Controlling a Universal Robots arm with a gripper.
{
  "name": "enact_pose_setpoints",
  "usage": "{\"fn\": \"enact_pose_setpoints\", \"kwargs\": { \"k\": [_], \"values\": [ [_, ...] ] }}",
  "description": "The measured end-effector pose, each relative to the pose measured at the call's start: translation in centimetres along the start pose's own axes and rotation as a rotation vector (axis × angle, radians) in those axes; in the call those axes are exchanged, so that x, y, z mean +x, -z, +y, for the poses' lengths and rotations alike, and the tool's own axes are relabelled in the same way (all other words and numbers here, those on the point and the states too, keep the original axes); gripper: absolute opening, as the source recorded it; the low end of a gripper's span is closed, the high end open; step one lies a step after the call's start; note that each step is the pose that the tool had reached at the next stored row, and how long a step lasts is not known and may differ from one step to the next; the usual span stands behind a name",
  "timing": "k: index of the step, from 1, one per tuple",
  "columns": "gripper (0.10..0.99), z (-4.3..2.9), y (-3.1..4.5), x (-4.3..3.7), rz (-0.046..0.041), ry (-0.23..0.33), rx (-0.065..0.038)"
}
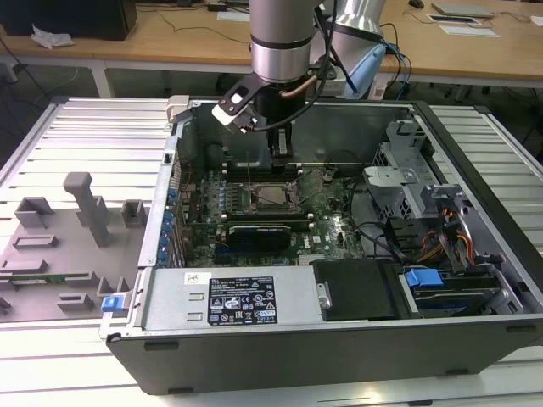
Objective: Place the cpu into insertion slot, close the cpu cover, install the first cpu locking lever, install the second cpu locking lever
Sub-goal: 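Place the cpu into insertion slot, then close the cpu cover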
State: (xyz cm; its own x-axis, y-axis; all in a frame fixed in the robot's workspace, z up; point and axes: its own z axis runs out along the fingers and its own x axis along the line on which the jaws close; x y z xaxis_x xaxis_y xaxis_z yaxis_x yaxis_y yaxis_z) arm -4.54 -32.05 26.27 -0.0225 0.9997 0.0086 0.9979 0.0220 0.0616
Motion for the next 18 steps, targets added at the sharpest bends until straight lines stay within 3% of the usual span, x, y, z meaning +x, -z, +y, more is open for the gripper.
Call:
{"fn": "enact_pose_setpoints", "kwargs": {
  "k": [18],
  "values": [
    [0.106,0.02,0.31,0.0,-0.0003,0.0,0.0]
  ]
}}
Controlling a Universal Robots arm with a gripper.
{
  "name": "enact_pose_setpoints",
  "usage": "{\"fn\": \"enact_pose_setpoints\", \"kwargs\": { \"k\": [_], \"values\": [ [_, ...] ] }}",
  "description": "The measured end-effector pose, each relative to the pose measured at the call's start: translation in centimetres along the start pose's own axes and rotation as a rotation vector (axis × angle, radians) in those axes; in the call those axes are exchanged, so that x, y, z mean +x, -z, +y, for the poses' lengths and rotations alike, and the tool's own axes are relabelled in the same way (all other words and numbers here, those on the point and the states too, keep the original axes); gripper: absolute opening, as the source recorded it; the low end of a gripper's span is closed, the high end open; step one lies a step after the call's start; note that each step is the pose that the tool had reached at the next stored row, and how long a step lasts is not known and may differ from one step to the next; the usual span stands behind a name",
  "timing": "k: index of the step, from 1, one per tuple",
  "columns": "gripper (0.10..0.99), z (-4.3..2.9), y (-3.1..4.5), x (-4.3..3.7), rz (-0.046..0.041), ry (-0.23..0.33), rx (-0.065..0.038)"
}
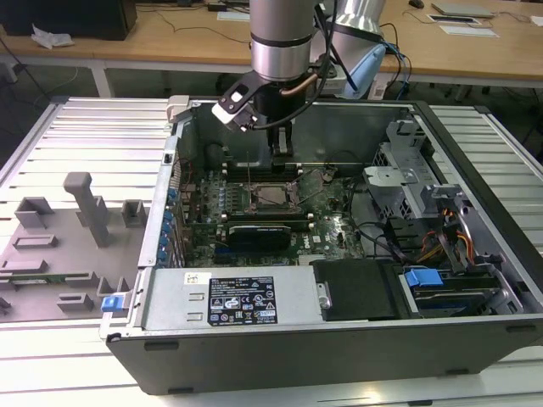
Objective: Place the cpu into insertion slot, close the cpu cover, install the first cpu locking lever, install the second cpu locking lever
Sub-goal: 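Close the cpu cover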
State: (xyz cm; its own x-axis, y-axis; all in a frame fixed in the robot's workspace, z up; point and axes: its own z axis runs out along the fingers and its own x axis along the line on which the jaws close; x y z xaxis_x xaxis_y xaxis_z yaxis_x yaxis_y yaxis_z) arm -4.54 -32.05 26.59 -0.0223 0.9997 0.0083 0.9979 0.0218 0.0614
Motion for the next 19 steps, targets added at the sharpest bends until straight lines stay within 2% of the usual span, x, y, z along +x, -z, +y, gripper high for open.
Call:
{"fn": "enact_pose_setpoints", "kwargs": {
  "k": [2,6,8,11,12,16,18,19],
  "values": [
    [0.106,0.16,0.24,0.0,0.0002,0.0,0.0],
    [0.106,1.69,0.14,-0.05,0.0001,0.0,0.003],
    [0.106,2.6,0.08,-0.07,0.0003,0.0,0.006],
    [0.106,4.59,-0.03,-0.17,0.0003,0.0,0.012],
    [0.106,4.88,-0.05,-0.18,0.0003,0.0,0.013],
    [0.106,6.98,-0.18,-0.28,0.0006,0.0,0.018],
    [0.106,7.77,-0.23,-0.31,0.0006,0.0,0.02],
    [0.106,8.5,-0.27,-0.33,0.0006,0.0,0.022]
  ]
}}
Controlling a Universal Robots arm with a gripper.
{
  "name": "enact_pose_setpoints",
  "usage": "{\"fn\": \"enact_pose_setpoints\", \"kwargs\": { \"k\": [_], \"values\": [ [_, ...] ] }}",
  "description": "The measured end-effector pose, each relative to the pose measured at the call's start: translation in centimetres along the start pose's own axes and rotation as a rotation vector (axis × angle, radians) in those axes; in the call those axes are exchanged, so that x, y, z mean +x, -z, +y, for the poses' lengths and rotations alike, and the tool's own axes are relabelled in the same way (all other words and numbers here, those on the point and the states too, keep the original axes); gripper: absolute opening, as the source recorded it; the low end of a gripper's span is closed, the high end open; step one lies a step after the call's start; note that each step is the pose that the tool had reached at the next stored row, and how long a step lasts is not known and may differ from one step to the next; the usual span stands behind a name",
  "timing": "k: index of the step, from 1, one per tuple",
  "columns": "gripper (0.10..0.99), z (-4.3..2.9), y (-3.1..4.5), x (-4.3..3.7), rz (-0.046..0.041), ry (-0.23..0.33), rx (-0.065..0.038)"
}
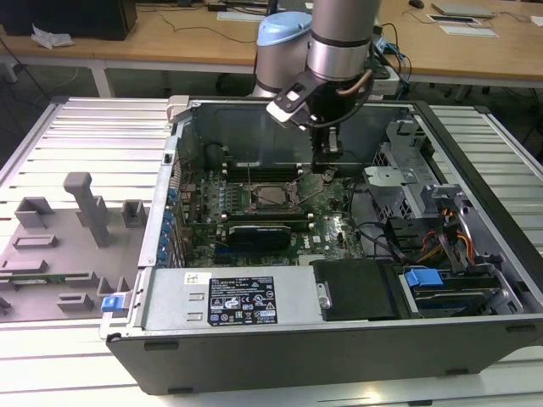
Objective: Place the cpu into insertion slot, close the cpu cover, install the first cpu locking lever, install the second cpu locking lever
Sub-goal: 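Close the cpu cover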
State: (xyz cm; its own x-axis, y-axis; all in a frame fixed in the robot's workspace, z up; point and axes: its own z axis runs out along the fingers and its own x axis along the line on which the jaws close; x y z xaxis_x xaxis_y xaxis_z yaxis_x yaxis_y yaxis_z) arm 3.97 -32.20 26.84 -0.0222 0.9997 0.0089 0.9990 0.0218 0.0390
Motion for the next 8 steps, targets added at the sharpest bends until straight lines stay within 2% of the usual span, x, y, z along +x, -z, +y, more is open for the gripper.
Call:
{"fn": "enact_pose_setpoints", "kwargs": {
  "k": [1,2,4,8],
  "values": [
    [0.106,0.93,-0.04,-0.02,0.0001,0.0,0.003],
    [0.106,1.54,-0.18,-0.04,0.0001,0.0,0.006],
    [0.106,1.87,-0.92,-0.06,0.0006,0.0,0.016],
    [0.106,2.17,-1.88,-0.08,0.0015,0.0,0.029]
  ]
}}
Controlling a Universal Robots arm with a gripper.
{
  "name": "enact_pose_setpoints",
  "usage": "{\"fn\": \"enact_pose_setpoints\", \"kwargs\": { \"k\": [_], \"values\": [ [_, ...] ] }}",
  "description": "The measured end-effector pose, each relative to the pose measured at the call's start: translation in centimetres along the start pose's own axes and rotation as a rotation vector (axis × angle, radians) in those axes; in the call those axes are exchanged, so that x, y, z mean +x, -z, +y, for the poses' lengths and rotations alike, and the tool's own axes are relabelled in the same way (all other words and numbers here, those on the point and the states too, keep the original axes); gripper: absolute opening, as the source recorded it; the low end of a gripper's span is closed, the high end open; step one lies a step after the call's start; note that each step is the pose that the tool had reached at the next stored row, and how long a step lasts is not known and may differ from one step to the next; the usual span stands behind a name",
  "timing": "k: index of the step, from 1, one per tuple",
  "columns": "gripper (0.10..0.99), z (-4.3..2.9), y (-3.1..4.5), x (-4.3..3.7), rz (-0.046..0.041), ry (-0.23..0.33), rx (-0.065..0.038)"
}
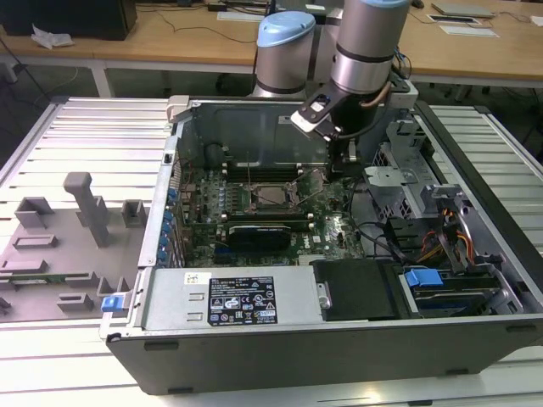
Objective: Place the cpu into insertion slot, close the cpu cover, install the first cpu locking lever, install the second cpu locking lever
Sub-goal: 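Close the cpu cover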
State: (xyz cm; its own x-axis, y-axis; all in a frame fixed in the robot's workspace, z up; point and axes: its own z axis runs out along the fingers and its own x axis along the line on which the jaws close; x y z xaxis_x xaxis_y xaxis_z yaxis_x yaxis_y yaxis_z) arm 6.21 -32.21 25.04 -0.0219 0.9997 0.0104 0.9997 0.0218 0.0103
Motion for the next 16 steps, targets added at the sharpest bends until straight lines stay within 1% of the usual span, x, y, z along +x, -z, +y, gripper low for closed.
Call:
{"fn": "enact_pose_setpoints", "kwargs": {
  "k": [2,4,9,11,12,16],
  "values": [
    [0.106,0.16,-0.5,-0.01,0.0007,0.0,0.006],
    [0.106,0.23,-0.74,-0.01,0.0014,0.0,0.01],
    [0.106,0.26,-0.83,-0.01,0.0017,0.0,0.011],
    [0.106,0.26,-0.84,-0.01,0.0025,0.0,0.013],
    [0.106,0.27,-0.85,-0.01,0.0037,0.0,0.017],
    [0.106,0.34,-0.88,-0.02,0.0142,-0.001,0.063]
  ]
}}
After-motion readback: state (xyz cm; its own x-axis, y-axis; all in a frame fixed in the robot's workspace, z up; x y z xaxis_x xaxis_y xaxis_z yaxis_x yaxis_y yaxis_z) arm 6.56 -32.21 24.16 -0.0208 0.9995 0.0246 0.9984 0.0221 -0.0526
